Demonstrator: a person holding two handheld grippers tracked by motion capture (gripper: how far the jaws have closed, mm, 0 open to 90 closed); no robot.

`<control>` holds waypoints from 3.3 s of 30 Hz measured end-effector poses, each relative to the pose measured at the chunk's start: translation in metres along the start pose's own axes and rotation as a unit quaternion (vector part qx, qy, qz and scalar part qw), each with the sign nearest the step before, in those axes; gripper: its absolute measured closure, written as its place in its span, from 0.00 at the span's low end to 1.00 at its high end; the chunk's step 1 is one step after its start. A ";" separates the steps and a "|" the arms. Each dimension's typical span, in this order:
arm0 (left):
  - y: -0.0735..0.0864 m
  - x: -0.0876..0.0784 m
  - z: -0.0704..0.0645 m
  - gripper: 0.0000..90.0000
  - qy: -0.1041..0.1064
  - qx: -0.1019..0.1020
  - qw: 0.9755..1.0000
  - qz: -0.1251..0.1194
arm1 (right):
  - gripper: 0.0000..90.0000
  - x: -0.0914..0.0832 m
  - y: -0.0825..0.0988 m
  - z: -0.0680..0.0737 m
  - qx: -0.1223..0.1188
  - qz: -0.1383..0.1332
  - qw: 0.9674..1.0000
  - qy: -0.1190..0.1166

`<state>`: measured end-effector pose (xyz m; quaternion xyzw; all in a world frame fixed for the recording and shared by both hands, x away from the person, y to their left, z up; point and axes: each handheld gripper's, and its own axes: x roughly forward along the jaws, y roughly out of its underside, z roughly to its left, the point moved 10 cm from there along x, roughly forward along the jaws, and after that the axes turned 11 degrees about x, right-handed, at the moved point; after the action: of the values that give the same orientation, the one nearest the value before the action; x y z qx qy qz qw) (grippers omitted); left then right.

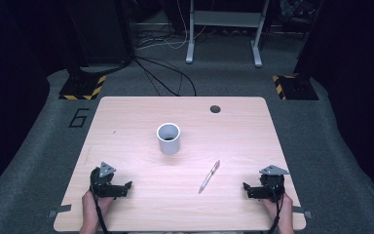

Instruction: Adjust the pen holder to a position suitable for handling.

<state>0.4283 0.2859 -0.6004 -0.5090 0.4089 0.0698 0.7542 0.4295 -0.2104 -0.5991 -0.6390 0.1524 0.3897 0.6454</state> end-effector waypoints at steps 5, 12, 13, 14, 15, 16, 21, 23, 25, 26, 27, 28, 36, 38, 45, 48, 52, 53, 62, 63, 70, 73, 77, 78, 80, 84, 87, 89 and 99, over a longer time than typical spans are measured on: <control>0.001 -0.001 -0.001 0.00 0.009 0.006 1.000 0.005 | 0.00 0.000 0.000 0.000 0.000 0.000 1.000 0.000; -0.001 0.000 -0.001 0.00 0.009 0.004 1.000 -0.002 | 0.00 0.000 0.000 0.000 0.000 0.000 1.000 0.001; -0.001 0.000 -0.001 0.00 0.009 0.004 1.000 -0.002 | 0.00 0.000 0.000 0.000 0.001 0.000 1.000 0.001; -0.001 -0.001 -0.001 0.00 0.015 0.004 1.000 0.003 | 0.00 0.000 0.000 0.000 0.001 0.000 1.000 0.001; -0.001 0.000 -0.001 0.00 0.013 0.003 1.000 -0.003 | 0.00 0.000 0.000 0.000 0.000 -0.001 1.000 0.002; -0.002 0.000 -0.001 0.00 0.012 0.000 1.000 -0.006 | 0.00 0.000 0.000 0.000 0.000 0.004 1.000 0.002; -0.007 0.000 -0.004 0.00 0.023 0.001 1.000 -0.008 | 0.00 0.000 0.000 0.000 0.001 0.003 1.000 0.002; -0.008 -0.001 -0.005 0.00 0.028 0.002 1.000 -0.003 | 0.00 0.000 0.000 0.000 0.000 0.003 1.000 0.002; -0.015 -0.003 -0.006 0.00 0.034 0.002 0.999 -0.013 | 0.00 0.000 0.000 0.000 0.001 0.003 1.000 0.002; -0.018 -0.003 -0.006 0.00 0.037 0.004 0.999 -0.016 | 0.00 0.000 0.000 0.000 0.001 0.003 1.000 0.002; -0.018 -0.003 -0.006 0.00 0.037 0.004 0.999 -0.016 | 0.00 0.000 0.000 0.000 0.001 0.003 1.000 0.002; -0.024 -0.005 -0.006 0.00 0.043 0.002 0.999 -0.023 | 0.00 0.000 0.000 0.000 0.001 0.003 1.000 0.002; -0.048 -0.009 -0.008 0.00 0.060 0.008 0.997 -0.047 | 0.00 0.000 0.000 0.000 0.001 0.003 1.000 0.002; -0.058 -0.008 -0.010 0.00 0.073 0.006 0.996 -0.051 | 0.00 0.000 0.000 0.000 0.001 0.003 1.000 0.002; -0.084 -0.005 -0.015 0.00 0.086 0.014 0.994 -0.068 | 0.00 0.000 0.000 0.000 0.001 0.003 1.000 0.002; -0.095 -0.003 -0.016 0.00 0.088 0.025 0.993 -0.072 | 0.00 0.000 0.000 0.000 0.001 0.003 1.000 0.002; -0.109 0.001 -0.019 0.00 0.093 0.033 0.992 -0.077 | 0.00 0.000 0.000 0.000 0.001 0.003 1.000 0.002; -0.115 0.003 -0.019 0.00 0.094 0.044 0.992 -0.077 | 0.00 0.000 0.000 0.000 0.001 0.003 1.000 0.002; -0.146 0.019 -0.025 0.00 0.108 0.053 0.989 -0.087 | 0.00 0.000 0.000 0.000 0.001 0.003 1.000 0.002; -0.146 0.019 -0.025 0.00 0.108 0.053 0.989 -0.087 | 0.00 0.000 0.000 0.000 0.001 0.003 1.000 0.002; -0.166 0.034 -0.031 0.00 0.119 0.052 0.987 -0.097 | 0.00 0.000 0.000 0.000 0.001 0.003 1.000 0.002; -0.173 0.041 -0.033 0.00 0.114 0.056 0.987 -0.101 | 0.00 0.000 0.000 0.000 0.001 0.003 1.000 0.002; -0.178 0.052 -0.036 0.00 0.111 0.064 0.988 -0.087 | 0.00 0.000 0.000 0.000 0.001 0.003 1.000 0.002; -0.180 0.057 -0.036 0.00 0.110 0.064 0.988 -0.090 | 0.00 0.000 0.000 0.000 0.001 0.003 1.000 0.002; -0.184 0.063 -0.039 0.00 0.113 0.063 0.988 -0.089 | 0.00 0.000 0.000 0.000 0.001 0.003 1.000 0.002; -0.188 0.071 -0.043 0.00 0.111 0.075 0.987 -0.085 | 0.00 0.000 0.000 0.000 0.001 0.003 1.000 0.002; -0.188 0.075 -0.044 0.00 0.105 0.086 0.987 -0.081 | 0.00 0.000 0.000 0.000 0.001 0.003 1.000 0.002; -0.190 0.078 -0.046 0.00 0.105 0.085 0.988 -0.081 | 0.00 0.000 0.000 0.000 0.001 0.003 1.000 0.002; -0.195 0.101 -0.047 0.00 0.097 0.071 0.990 -0.076 | 0.00 0.000 0.000 0.000 0.001 0.003 1.000 0.002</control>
<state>0.5703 0.1243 -0.5383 -0.4881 0.4443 -0.0673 0.7482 0.4290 -0.2105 -0.5993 -0.6387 0.1561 0.3903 0.6445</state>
